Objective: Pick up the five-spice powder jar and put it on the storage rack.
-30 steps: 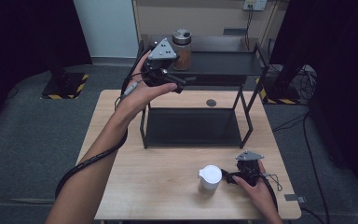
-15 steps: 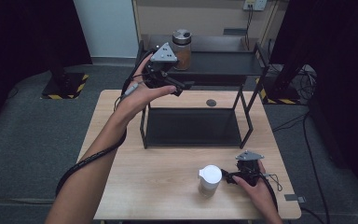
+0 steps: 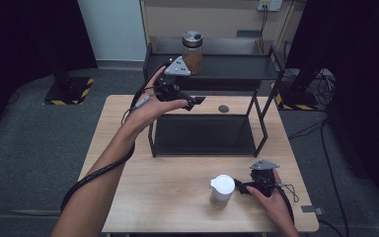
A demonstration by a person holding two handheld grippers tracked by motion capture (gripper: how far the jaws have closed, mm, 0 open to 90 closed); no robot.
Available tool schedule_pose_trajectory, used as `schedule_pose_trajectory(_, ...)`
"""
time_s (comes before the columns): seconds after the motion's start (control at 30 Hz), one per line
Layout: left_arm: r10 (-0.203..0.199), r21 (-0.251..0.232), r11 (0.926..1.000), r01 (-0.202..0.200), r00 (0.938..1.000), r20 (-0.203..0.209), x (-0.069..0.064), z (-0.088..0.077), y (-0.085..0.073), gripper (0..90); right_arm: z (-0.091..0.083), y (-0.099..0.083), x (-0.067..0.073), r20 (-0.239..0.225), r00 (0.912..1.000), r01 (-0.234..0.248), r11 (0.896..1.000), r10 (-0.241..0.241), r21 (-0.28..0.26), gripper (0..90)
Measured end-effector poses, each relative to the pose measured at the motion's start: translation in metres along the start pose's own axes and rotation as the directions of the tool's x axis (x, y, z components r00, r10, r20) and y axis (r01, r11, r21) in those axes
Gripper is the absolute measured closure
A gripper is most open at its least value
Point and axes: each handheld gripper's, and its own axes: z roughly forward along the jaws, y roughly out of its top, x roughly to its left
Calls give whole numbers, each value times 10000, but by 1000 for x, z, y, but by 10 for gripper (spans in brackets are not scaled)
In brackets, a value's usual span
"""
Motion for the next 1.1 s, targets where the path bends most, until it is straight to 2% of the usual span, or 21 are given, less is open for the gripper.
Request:
schedule_pose_trajectory(0.27, 122, 492, 9987, -135, 9995, 275, -9, 14, -9, 74, 0, 0, 0, 2, 10000, 1, 10000, -1, -8, 27)
schedule_pose_trajectory(0.53, 223, 970, 9949, -281, 9979, 607, -23, 30, -22, 71, 0, 0, 0, -4, 10000, -4, 10000, 4, -5, 27)
schedule_pose_trajectory(0.8, -92, 1119, 9937, 19, 9978, 651, -25, 37, -41, 70, 0, 0, 0, 10, 10000, 15, 10000, -15, 0, 27)
schedule_pose_trajectory(1.1, -436, 1083, 9935, 358, 9965, 708, -28, 32, -60, 69, 0, 0, 0, 1, 10000, -12, 10000, 12, -4, 27)
